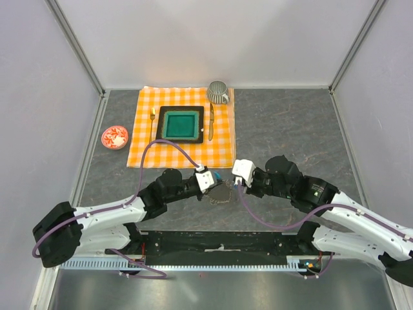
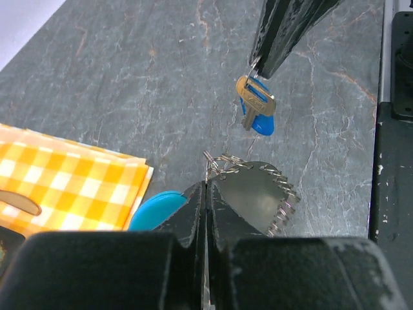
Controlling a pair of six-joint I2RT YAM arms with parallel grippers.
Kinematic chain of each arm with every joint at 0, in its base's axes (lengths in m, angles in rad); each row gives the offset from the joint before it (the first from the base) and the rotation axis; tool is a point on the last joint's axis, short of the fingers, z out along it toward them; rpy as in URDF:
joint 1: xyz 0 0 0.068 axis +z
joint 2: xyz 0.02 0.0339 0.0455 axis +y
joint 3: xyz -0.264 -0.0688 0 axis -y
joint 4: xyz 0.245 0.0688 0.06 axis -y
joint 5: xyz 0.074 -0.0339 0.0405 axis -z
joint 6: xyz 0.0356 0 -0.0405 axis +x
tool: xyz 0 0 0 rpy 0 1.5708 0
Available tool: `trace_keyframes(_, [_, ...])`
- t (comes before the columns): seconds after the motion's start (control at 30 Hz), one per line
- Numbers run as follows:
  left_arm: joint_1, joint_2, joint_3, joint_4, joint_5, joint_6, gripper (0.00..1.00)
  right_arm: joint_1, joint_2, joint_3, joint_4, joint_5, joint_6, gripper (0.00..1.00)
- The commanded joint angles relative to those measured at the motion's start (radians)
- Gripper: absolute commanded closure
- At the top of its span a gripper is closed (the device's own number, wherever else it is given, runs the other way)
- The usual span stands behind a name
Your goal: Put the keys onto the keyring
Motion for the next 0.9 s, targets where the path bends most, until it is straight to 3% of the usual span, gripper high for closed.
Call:
trace_keyframes(0.0, [0.002,-0.037,0.015,0.037,0.042,0.095,0.98,0.004,-0.01,0.023,-0.024,-0.011,-0.058,1.0])
trace_keyframes(0.3, [0.002,-0.037,0.029,0.029,0.061,0.091,0.98,0.013,-0.027,-0.004,0.055,0.052,-0.07,1.0])
trace_keyframes(0.6, [0.002,-0.083,0.044,0.049,0.081,0.109,0.98,0.016,0.023,0.049,0.03,0.009,-0.086,1.0])
trace_keyframes(0.87, [0.002,-0.137,0.035,0.012,0.145,0.158,0.98,0.019,0.025,0.08,0.039,0.103,-0.103,1.0])
